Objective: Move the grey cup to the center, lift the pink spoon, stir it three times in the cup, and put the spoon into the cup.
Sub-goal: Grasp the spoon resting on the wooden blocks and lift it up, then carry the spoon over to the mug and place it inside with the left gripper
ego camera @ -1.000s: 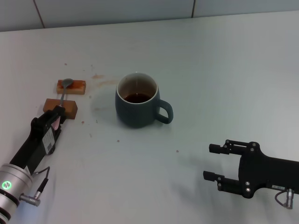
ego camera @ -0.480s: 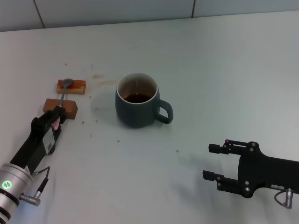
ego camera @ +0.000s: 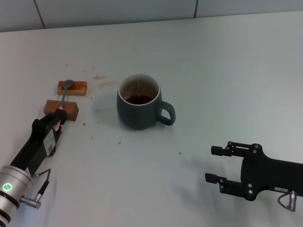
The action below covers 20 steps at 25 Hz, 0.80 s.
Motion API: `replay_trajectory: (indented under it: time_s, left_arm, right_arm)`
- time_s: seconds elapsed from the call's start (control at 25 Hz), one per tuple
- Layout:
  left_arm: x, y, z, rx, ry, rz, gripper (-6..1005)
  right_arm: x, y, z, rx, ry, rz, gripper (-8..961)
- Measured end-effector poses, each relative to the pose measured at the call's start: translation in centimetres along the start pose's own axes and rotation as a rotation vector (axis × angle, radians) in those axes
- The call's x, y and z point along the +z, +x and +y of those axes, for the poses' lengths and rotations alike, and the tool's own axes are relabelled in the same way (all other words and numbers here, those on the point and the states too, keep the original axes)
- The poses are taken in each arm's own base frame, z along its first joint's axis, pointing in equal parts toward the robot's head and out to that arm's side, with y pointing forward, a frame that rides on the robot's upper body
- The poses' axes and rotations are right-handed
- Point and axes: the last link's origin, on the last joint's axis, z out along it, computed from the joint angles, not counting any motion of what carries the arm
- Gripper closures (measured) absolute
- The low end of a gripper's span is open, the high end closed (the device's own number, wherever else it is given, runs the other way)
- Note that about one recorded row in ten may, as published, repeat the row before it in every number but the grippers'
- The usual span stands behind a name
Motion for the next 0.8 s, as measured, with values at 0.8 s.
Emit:
replay_trajectory:
  time_s: [0.8]
  left_arm:
    - [1.7,2.3,10.9,0.504,-0.645,-0.088,870]
  right_arm:
    - [0.0,0.1,0.1,0.003,-0.005,0.004,314]
